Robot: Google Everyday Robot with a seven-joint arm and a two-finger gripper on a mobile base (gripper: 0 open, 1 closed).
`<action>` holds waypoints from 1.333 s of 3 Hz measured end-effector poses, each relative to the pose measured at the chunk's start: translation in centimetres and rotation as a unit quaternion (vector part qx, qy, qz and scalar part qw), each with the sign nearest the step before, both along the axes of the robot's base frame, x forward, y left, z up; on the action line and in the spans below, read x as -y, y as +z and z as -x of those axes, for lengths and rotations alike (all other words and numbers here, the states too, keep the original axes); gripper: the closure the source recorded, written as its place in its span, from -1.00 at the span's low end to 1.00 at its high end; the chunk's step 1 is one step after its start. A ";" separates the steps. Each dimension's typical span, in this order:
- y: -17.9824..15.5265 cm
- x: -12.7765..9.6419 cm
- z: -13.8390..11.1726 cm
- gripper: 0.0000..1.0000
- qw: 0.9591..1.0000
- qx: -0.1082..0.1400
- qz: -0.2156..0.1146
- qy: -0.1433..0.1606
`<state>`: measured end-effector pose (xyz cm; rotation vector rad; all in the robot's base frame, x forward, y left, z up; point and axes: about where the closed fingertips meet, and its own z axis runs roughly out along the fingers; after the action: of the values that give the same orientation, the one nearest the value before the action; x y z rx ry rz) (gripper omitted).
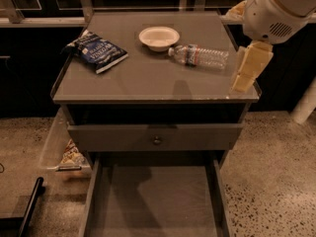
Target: Place water bottle into middle drawer
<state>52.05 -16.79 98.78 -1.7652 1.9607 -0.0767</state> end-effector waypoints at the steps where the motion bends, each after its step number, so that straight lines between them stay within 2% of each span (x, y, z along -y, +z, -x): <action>1: -0.3 0.1 -3.5 -1.00 0.999 0.027 -0.011 0.018; 2: -0.3 0.1 -3.5 -1.00 0.999 0.027 -0.011 0.018; 3: -0.7 0.8 -5.1 -1.00 0.999 0.037 -0.008 0.010; 4: -1.0 1.9 -7.6 -1.00 0.998 0.058 -0.025 0.009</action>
Offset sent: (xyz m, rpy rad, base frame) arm 0.0300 -0.0010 -0.0021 0.0186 -0.0459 0.0306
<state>59.68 -18.70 97.75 -1.7081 1.8474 -0.1209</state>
